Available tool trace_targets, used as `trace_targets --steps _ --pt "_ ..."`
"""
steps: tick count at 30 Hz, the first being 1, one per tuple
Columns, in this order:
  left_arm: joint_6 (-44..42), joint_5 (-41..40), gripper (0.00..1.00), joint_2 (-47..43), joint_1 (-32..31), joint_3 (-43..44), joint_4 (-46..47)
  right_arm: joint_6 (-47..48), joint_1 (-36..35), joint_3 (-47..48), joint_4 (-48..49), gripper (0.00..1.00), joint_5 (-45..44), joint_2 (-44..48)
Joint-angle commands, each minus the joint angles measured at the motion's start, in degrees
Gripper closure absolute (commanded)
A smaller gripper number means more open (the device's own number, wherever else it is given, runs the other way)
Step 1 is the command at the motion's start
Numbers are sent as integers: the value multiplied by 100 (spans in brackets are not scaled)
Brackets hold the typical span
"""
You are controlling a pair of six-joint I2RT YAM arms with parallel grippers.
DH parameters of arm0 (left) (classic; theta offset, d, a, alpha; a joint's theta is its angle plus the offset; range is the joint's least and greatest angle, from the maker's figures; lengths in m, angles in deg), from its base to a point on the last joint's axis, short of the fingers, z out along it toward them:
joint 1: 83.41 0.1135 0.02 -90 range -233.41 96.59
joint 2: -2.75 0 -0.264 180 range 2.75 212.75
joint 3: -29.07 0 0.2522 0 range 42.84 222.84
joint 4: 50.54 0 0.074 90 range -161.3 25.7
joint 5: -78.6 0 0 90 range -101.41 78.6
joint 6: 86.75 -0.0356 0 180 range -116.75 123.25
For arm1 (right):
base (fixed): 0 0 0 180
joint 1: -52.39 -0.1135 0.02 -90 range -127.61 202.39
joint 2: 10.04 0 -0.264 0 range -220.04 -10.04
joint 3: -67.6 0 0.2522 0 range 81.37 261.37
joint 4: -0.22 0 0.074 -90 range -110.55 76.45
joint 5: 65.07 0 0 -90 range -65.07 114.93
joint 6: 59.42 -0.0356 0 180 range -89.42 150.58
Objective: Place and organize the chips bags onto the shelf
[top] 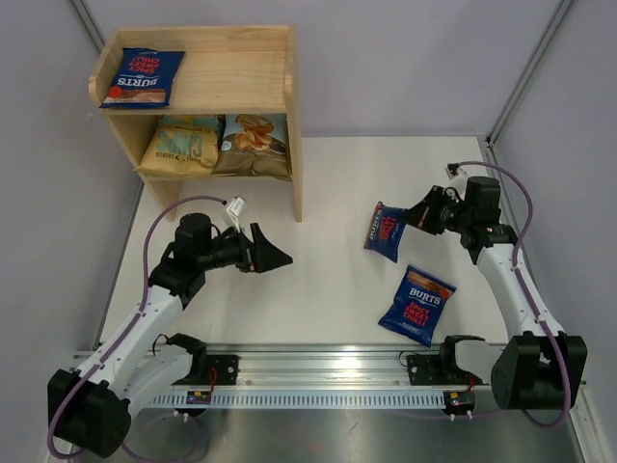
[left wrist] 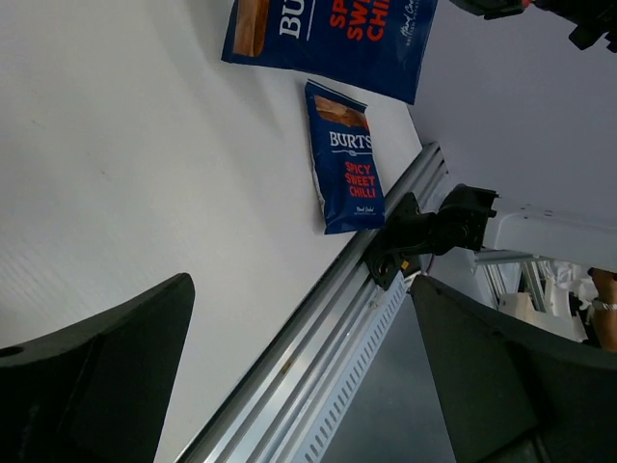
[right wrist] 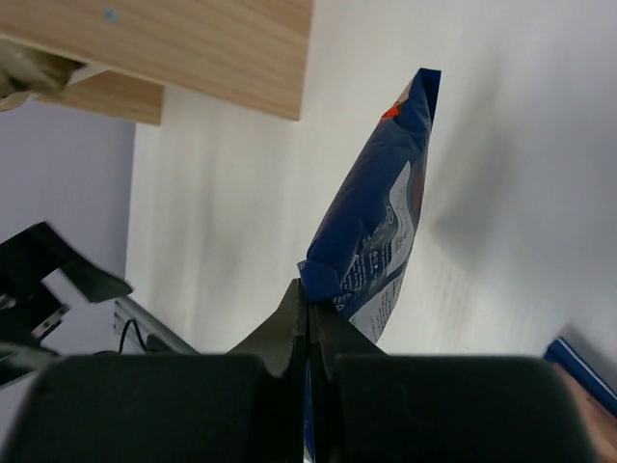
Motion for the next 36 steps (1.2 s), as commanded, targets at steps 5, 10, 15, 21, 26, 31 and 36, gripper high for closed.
trace_targets --steps 5,10,15,21,26,31,36 --pt "1570 557 1 550 -127 -693 3181 -177 -442 697 -127 100 1326 760" --pt "2407 1023 1 875 -285 -1089 5472 -1210 -556 865 791 100 2090 990" --pt "2830 1015 1 1262 -488 -993 6390 -1759 -1171 1171 1322 100 2312 981" --pt "3268 1058 1 1631 -611 -896 7346 -2094 -2276 1803 1517 100 2233 727" --pt "3594 1067 1 1737 -664 -870 7920 -2049 -3042 2121 1560 100 2048 428" --pt "3981 1234 1 1571 -725 -948 9167 -2102 -3500 2157 1762 100 1864 234" --pt "4280 1261 1 1088 -734 -1133 9871 -2005 -3510 2131 1753 100 1687 208"
